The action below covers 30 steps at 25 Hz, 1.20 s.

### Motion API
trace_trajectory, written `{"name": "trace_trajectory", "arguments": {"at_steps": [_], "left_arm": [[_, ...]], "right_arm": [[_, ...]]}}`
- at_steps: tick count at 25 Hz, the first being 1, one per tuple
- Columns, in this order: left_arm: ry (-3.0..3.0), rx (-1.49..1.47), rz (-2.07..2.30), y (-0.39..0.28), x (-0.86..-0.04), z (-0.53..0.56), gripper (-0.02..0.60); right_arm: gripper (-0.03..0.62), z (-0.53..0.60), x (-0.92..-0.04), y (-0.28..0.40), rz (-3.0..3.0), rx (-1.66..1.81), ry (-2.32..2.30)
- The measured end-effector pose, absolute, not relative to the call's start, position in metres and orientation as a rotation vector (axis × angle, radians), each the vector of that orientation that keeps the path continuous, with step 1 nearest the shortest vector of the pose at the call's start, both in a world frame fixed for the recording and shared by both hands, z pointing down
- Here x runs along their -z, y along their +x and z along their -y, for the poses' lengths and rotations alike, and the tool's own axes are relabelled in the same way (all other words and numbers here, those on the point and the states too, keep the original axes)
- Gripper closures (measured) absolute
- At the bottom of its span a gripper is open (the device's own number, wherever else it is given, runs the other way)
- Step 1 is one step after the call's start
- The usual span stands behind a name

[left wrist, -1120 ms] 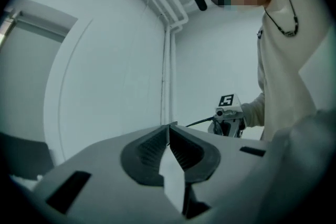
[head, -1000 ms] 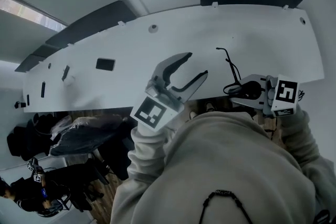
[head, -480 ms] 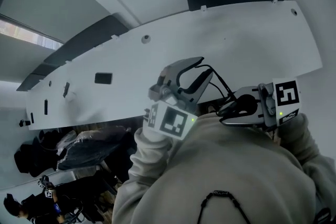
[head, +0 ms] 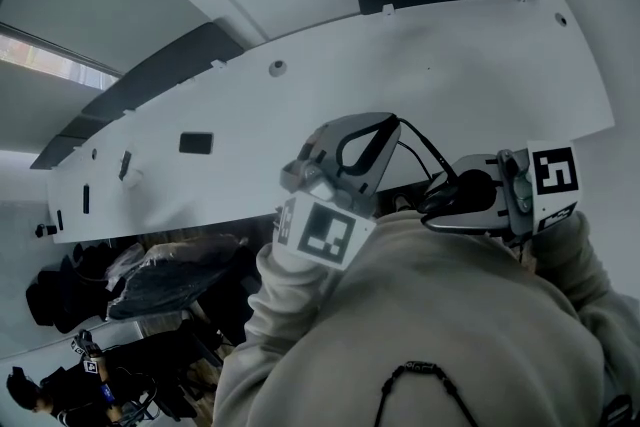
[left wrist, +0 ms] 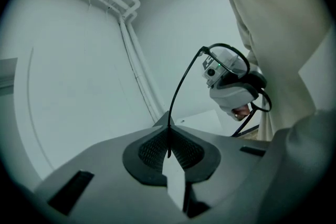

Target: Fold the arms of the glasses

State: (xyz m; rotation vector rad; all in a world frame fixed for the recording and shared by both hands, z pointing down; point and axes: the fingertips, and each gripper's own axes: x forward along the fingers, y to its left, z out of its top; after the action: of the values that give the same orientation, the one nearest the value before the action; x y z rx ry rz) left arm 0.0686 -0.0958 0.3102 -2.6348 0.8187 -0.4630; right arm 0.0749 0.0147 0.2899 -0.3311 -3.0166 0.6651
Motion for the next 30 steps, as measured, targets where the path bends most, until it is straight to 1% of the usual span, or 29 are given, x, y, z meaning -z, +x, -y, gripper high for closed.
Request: {"name": "trace_trajectory", "arguments": {"at_steps": [3,18,30], "left_arm": [[-2.659,0.461,-0.802,0.068,-0.305,0.092,0.566],[-2.966,0.249,-0.672,0.078,-0.295,0.066,0.566],[-3.143,0.085,-0.610,0.082,-0.294,0.050,0.566]], "right_arm": [[0.528,-0.011,-0.285,0.075,3.048,-0.642,-0.305],[0.528,0.000,-0.252,0.069,3.180,-0.489,-0.256],[0.528,0.000,-0.247,0.066,3.221,-0.381,-0.246]]}}
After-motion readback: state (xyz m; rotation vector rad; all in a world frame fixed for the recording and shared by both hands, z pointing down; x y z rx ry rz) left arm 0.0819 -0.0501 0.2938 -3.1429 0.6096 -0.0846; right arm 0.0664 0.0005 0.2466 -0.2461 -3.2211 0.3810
